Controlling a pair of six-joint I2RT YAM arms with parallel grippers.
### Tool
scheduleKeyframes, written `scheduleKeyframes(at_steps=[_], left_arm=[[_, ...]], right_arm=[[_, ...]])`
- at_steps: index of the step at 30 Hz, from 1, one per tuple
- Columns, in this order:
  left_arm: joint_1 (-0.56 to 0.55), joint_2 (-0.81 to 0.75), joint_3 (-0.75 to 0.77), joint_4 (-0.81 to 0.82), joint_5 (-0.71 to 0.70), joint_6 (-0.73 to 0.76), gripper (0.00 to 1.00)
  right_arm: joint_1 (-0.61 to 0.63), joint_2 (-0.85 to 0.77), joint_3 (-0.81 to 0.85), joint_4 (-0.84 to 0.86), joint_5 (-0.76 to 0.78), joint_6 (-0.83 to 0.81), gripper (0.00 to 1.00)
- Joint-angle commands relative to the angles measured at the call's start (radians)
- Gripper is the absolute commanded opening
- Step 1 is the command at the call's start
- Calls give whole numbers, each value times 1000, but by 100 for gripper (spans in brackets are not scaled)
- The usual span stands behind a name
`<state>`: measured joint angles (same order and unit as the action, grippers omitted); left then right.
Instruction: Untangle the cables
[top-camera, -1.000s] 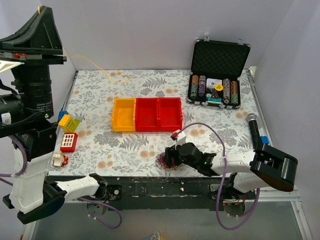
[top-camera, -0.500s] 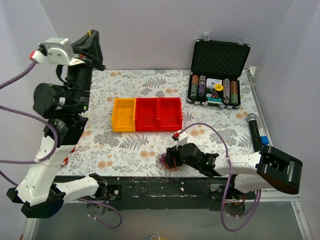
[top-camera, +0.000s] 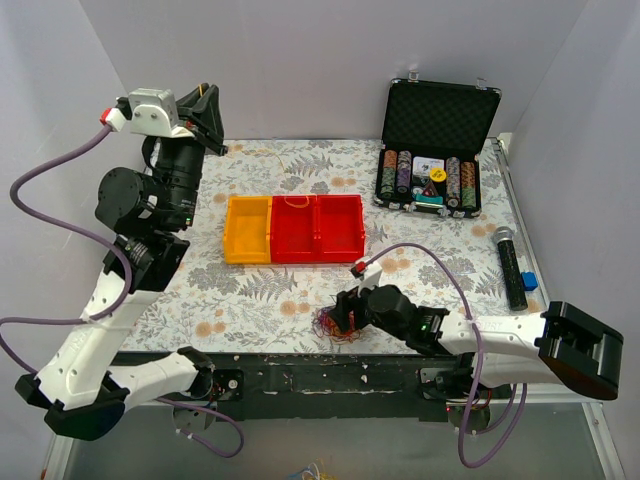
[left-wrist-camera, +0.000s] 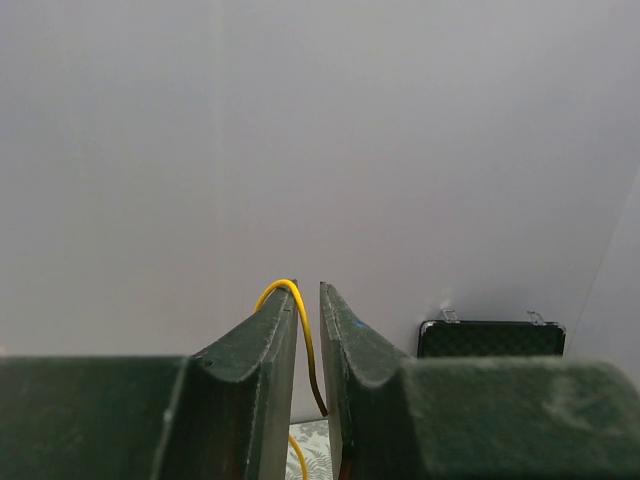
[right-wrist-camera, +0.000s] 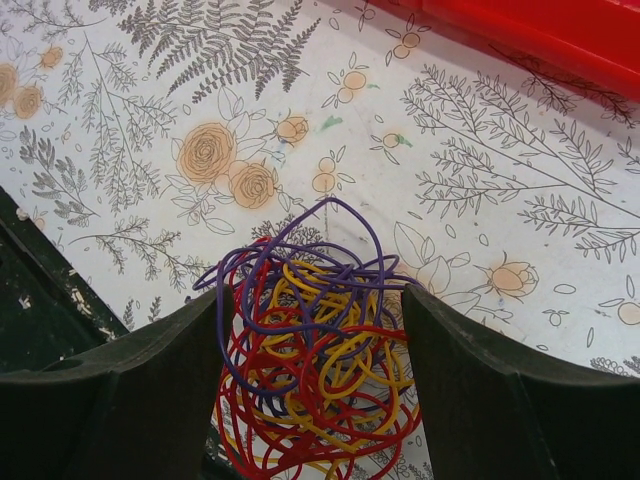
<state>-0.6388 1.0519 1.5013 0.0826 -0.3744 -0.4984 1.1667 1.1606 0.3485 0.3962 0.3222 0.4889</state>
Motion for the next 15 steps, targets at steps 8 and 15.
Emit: scheduleKeyframes(at_steps=[8, 15], left_arm=[[-1, 56, -72, 65, -31, 12, 15], [117, 103, -187, 109, 17, -11, 16]], right_arm=[[5, -39, -32, 4, 55, -1, 76], [5, -67, -51, 7, 55, 5, 76]])
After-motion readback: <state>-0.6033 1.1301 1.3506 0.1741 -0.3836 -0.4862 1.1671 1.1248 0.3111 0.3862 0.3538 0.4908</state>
